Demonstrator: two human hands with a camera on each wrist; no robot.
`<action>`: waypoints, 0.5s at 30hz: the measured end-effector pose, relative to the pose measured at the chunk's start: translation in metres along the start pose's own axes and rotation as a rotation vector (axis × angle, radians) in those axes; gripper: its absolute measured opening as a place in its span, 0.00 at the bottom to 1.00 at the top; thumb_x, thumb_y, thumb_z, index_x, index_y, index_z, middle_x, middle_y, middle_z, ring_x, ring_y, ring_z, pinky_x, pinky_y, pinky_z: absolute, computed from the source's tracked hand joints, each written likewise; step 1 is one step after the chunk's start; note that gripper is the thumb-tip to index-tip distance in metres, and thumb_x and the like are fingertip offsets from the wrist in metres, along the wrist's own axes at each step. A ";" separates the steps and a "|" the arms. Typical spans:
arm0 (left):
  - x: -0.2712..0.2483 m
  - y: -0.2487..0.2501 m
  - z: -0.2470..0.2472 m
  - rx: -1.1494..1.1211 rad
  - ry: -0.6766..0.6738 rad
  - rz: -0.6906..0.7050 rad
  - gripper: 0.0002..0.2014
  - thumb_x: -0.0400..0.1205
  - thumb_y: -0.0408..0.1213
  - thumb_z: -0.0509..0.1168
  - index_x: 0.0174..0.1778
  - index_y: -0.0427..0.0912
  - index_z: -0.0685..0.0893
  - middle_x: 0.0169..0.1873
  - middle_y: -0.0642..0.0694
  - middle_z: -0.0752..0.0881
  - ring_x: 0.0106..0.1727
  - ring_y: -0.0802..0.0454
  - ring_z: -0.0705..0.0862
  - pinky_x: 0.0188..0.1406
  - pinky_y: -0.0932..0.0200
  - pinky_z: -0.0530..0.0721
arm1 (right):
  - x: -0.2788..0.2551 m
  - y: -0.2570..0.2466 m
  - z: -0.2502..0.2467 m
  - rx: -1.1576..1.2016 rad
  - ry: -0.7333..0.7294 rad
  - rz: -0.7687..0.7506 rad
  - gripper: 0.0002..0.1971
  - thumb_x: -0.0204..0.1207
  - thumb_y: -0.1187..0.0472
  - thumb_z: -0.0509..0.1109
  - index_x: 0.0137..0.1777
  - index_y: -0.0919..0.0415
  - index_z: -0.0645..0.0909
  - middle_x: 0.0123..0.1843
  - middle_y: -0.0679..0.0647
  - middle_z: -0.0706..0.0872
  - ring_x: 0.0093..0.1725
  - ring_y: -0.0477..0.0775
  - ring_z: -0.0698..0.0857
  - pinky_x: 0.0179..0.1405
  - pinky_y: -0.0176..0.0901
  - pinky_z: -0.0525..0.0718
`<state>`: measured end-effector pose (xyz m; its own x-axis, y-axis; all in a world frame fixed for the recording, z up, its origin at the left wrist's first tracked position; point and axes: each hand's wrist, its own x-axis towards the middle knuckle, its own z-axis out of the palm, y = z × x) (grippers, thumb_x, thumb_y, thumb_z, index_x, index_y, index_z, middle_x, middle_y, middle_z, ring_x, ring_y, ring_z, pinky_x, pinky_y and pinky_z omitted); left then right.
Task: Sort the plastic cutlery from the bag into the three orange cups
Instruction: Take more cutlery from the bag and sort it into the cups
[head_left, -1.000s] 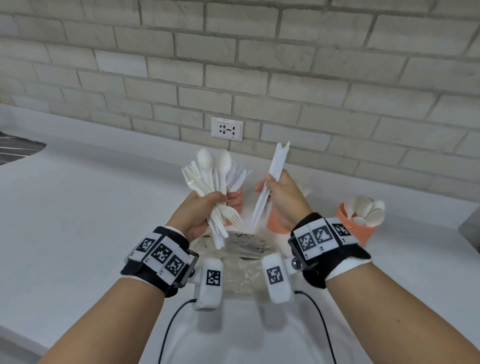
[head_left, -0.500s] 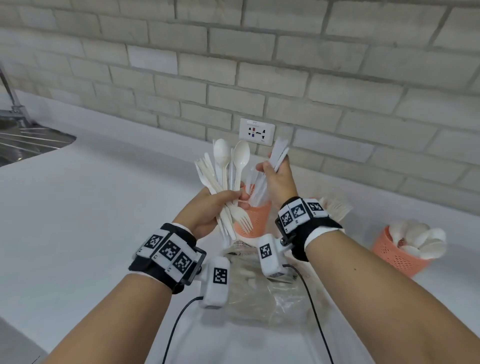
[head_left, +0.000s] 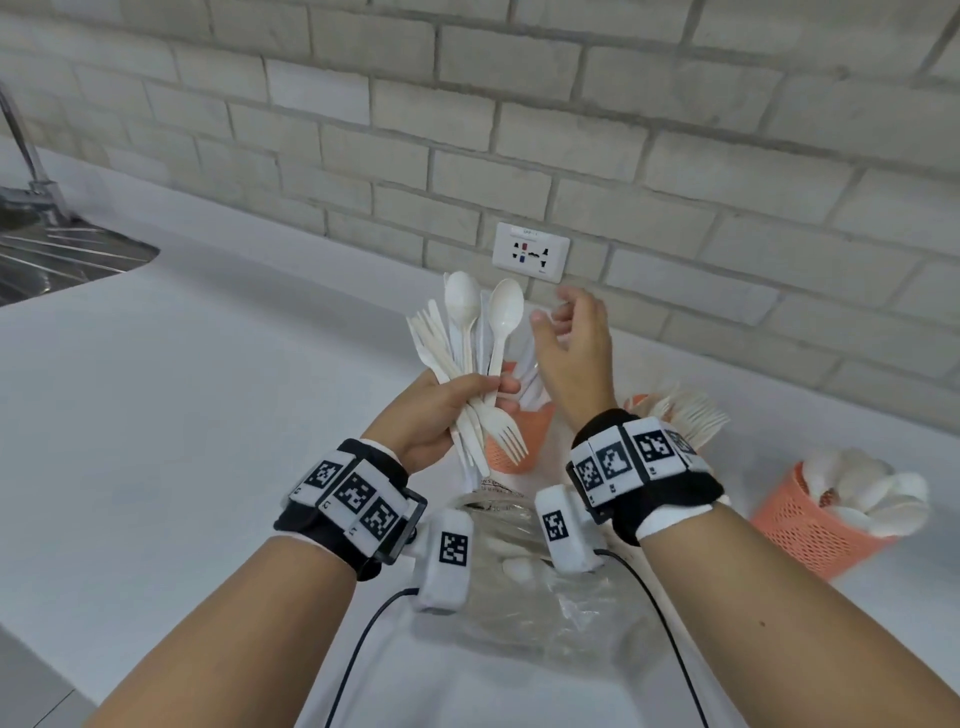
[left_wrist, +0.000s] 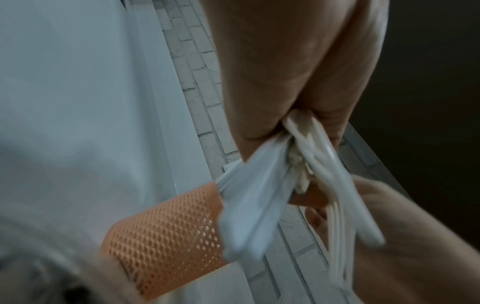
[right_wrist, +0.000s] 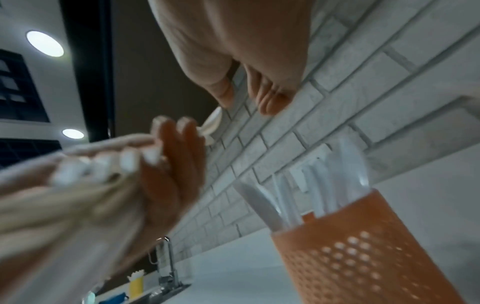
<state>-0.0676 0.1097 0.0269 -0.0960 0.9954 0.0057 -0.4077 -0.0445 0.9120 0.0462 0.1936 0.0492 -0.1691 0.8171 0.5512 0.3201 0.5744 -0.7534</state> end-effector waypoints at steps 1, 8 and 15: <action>0.000 0.000 0.001 0.002 0.002 0.006 0.06 0.81 0.24 0.59 0.47 0.33 0.81 0.30 0.45 0.88 0.29 0.54 0.87 0.30 0.62 0.85 | -0.002 -0.004 -0.001 0.019 -0.086 0.049 0.12 0.79 0.60 0.65 0.59 0.67 0.79 0.49 0.56 0.80 0.46 0.47 0.77 0.46 0.28 0.77; -0.005 -0.001 0.015 0.163 0.011 0.030 0.11 0.75 0.17 0.64 0.38 0.38 0.80 0.19 0.53 0.81 0.19 0.62 0.78 0.19 0.69 0.76 | -0.021 -0.027 -0.007 0.229 -0.306 0.208 0.13 0.78 0.62 0.67 0.31 0.60 0.79 0.26 0.52 0.81 0.27 0.47 0.79 0.32 0.40 0.78; -0.006 0.003 0.013 0.043 -0.040 -0.027 0.09 0.64 0.20 0.57 0.35 0.35 0.76 0.19 0.50 0.76 0.19 0.57 0.71 0.18 0.67 0.72 | -0.031 -0.026 -0.006 0.251 -0.347 0.186 0.10 0.73 0.69 0.70 0.51 0.57 0.77 0.39 0.55 0.77 0.31 0.52 0.81 0.34 0.41 0.83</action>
<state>-0.0566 0.1047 0.0344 -0.0487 0.9988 -0.0038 -0.3704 -0.0145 0.9287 0.0488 0.1533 0.0535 -0.4455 0.8511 0.2778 0.1466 0.3754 -0.9152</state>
